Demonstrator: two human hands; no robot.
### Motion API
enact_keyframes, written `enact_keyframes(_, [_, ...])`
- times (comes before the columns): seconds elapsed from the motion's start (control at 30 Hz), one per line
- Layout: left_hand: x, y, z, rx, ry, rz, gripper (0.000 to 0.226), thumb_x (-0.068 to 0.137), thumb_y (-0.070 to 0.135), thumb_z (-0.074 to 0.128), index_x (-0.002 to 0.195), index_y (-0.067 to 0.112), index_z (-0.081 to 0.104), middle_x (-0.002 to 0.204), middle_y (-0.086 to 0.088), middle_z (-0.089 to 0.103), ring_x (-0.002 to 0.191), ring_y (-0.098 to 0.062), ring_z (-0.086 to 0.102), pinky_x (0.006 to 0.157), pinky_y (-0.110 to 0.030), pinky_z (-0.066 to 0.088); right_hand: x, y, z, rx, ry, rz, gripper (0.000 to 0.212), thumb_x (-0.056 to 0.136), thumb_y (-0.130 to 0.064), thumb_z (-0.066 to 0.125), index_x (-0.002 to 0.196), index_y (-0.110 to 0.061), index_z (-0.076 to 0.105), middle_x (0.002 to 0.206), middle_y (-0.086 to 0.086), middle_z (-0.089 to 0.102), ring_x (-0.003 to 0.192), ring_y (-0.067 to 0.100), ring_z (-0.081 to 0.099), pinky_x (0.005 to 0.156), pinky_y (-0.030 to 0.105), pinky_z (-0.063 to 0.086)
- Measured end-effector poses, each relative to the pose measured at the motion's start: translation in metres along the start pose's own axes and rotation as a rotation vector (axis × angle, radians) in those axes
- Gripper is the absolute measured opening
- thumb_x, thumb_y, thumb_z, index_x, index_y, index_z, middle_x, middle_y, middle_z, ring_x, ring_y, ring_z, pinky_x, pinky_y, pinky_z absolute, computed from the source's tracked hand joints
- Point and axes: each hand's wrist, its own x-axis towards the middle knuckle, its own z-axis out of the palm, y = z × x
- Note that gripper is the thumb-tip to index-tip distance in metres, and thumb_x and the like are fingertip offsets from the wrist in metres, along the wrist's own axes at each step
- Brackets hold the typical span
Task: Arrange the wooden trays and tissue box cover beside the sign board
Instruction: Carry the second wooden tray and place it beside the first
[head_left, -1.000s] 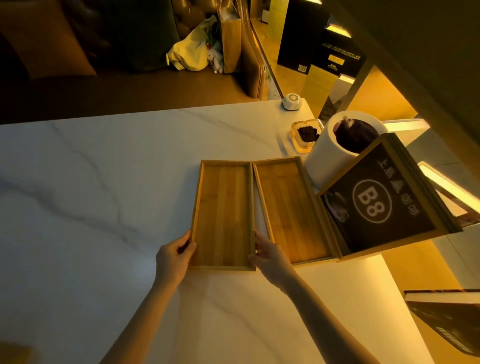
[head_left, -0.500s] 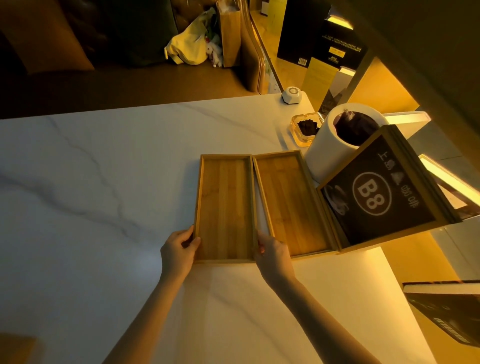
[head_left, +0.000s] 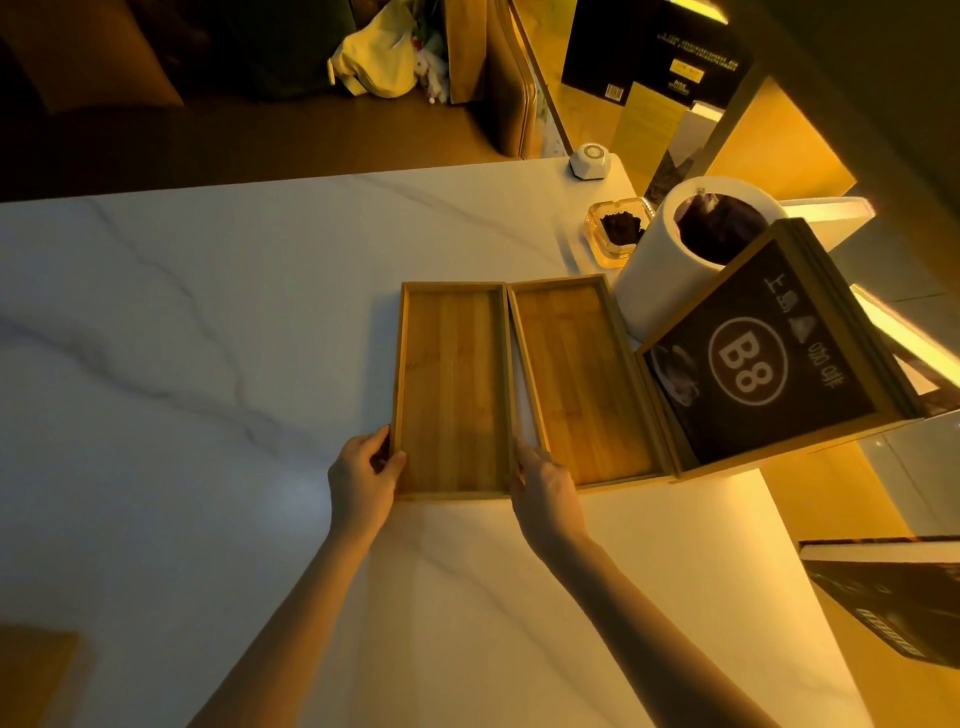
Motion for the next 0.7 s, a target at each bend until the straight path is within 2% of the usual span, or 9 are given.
enact_keyframes(0.07, [-0.003,-0.001,0.0,0.003,-0.006,0.014,0.043,0.083,0.009,0.057,0.123,0.0,0.045,0.112,-0.024,0.061,0.102,-0.034,0.058,0.085,-0.03,0.043,-0.005,0.001,-0.001,-0.035,-0.021,-0.036,0.032,0.094,-0.014,0.046,0.125,-0.01,0.046,0.116,0.011,0.059,0.101,0.024,0.057,0.079,0.03,0.051])
enact_keyframes(0.13, [-0.013,-0.001,0.002,0.04,-0.006,0.037,0.045,0.086,0.013,0.054,0.127,0.002,0.04,0.118,-0.024,0.056,0.109,-0.034,0.054,0.091,-0.036,0.045,-0.014,0.003,0.0,-0.141,-0.03,-0.105,0.04,0.095,-0.024,0.04,0.133,-0.011,0.039,0.133,0.01,0.05,0.121,0.027,0.045,0.095,0.035,0.045])
enact_keyframes(0.2, [-0.026,-0.005,0.007,0.162,0.017,0.069,0.046,0.088,0.019,0.049,0.129,0.002,0.038,0.126,-0.023,0.052,0.117,-0.035,0.049,0.097,-0.043,0.044,-0.027,0.006,0.006,-0.288,-0.047,-0.173,0.051,0.095,-0.041,0.024,0.139,-0.016,0.031,0.148,0.004,0.035,0.138,0.027,0.025,0.113,0.042,0.023])
enact_keyframes(0.23, [-0.033,-0.008,0.01,0.24,0.029,0.086,0.045,0.09,0.025,0.045,0.128,0.002,0.039,0.128,-0.023,0.052,0.119,-0.036,0.048,0.098,-0.046,0.044,-0.034,0.009,0.01,-0.377,-0.056,-0.204,0.056,0.094,-0.047,0.014,0.139,-0.018,0.032,0.149,0.001,0.03,0.139,0.024,0.021,0.116,0.043,0.013])
enact_keyframes(0.3, [-0.043,-0.015,0.014,0.315,0.01,0.085,0.055,0.091,0.041,0.028,0.125,0.001,0.042,0.128,-0.022,0.053,0.119,-0.036,0.05,0.098,-0.051,0.045,-0.045,0.017,0.02,-0.488,-0.077,-0.204,0.063,0.092,-0.051,0.004,0.135,-0.021,0.038,0.143,0.0,0.03,0.134,0.02,0.027,0.111,0.042,0.007])
enact_keyframes(0.37, [-0.045,-0.02,0.017,0.301,-0.008,0.066,0.066,0.09,0.049,0.014,0.124,0.0,0.044,0.129,-0.021,0.053,0.119,-0.036,0.049,0.098,-0.054,0.043,-0.053,0.025,0.027,-0.519,-0.102,-0.178,0.062,0.092,-0.052,0.007,0.134,-0.02,0.04,0.141,0.0,0.033,0.132,0.019,0.031,0.106,0.043,0.007])
enact_keyframes(0.5, [-0.045,-0.018,0.022,0.246,0.002,0.026,0.044,0.093,0.025,0.031,0.127,-0.001,0.04,0.138,-0.021,0.045,0.132,-0.035,0.034,0.108,-0.054,0.027,-0.056,0.031,0.028,-0.549,-0.093,-0.195,0.061,0.092,-0.051,0.008,0.136,-0.018,0.035,0.142,0.001,0.032,0.132,0.019,0.032,0.106,0.044,0.006])
enact_keyframes(0.57, [-0.045,-0.016,0.023,0.231,0.002,0.012,0.041,0.094,0.019,0.033,0.13,0.0,0.036,0.142,-0.019,0.04,0.136,-0.033,0.028,0.111,-0.053,0.02,-0.057,0.03,0.029,-0.553,-0.074,-0.195,0.061,0.092,-0.051,0.007,0.136,-0.017,0.033,0.142,0.001,0.032,0.132,0.02,0.032,0.107,0.043,0.005])
enact_keyframes(0.7, [-0.05,-0.016,0.025,0.267,-0.019,0.026,0.051,0.091,0.033,0.024,0.13,0.001,0.037,0.142,-0.018,0.04,0.136,-0.033,0.029,0.109,-0.055,0.022,-0.058,0.036,0.028,-0.544,-0.037,-0.183,0.06,0.092,-0.05,0.008,0.136,-0.016,0.031,0.142,0.003,0.032,0.131,0.02,0.032,0.108,0.04,0.004])
